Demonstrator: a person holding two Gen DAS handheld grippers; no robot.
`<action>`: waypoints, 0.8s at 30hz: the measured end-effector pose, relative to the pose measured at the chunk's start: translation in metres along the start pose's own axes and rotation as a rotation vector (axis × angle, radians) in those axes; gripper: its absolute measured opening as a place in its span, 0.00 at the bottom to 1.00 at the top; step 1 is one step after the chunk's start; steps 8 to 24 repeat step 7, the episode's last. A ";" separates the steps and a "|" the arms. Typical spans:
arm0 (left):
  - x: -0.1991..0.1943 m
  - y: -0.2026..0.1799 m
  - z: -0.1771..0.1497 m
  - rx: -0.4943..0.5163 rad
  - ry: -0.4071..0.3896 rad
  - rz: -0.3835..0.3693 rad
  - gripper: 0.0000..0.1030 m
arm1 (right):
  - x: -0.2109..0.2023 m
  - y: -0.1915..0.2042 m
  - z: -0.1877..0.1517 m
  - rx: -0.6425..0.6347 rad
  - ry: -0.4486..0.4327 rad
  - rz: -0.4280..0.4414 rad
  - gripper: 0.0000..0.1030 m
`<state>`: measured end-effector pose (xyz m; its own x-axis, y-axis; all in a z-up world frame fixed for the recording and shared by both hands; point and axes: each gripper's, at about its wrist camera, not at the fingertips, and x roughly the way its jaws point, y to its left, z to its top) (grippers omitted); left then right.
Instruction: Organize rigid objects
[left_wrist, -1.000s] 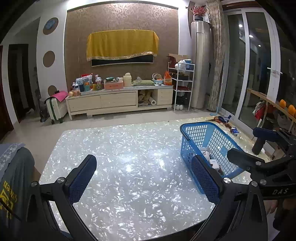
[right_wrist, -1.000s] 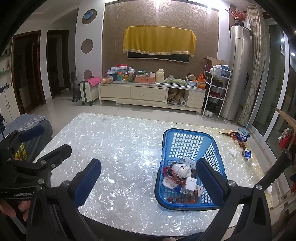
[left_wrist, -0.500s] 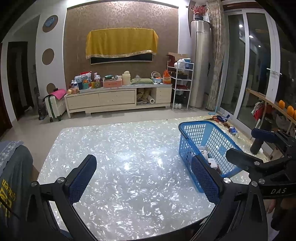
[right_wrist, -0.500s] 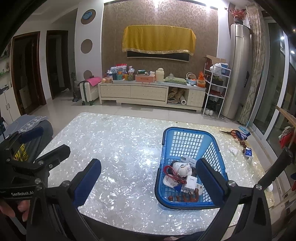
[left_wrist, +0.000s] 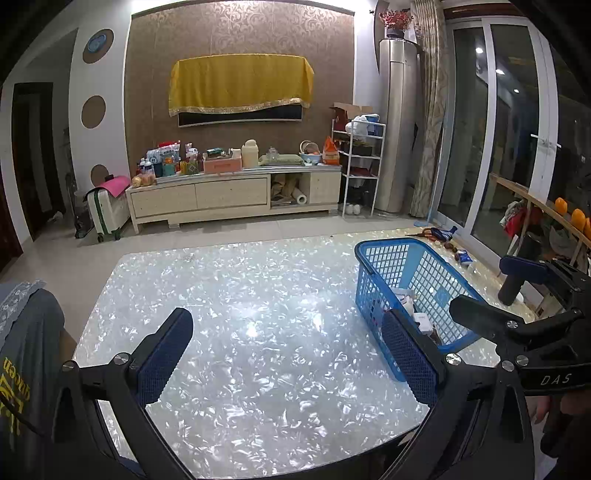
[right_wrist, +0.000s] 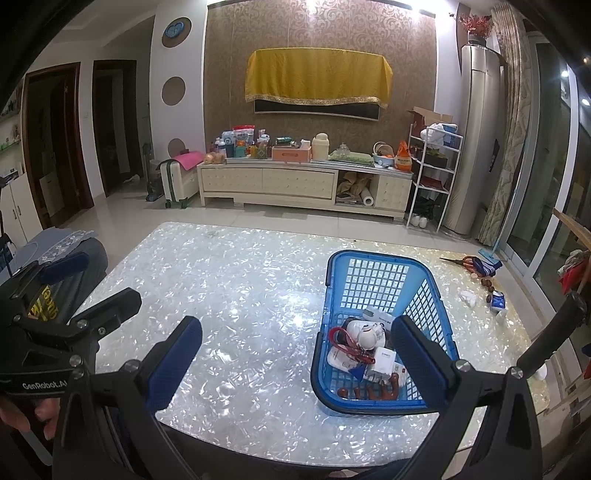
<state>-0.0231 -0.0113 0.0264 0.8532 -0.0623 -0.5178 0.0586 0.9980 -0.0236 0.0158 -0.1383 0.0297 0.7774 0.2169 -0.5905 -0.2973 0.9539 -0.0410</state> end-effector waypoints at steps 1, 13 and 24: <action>-0.001 0.000 0.000 0.000 -0.002 -0.003 1.00 | 0.001 0.000 0.000 0.000 0.001 -0.001 1.00; -0.004 0.001 -0.001 0.003 -0.016 -0.005 1.00 | 0.000 0.001 0.000 -0.001 -0.004 0.002 1.00; -0.004 0.001 -0.001 0.003 -0.016 -0.005 1.00 | 0.000 0.001 0.000 -0.001 -0.004 0.002 1.00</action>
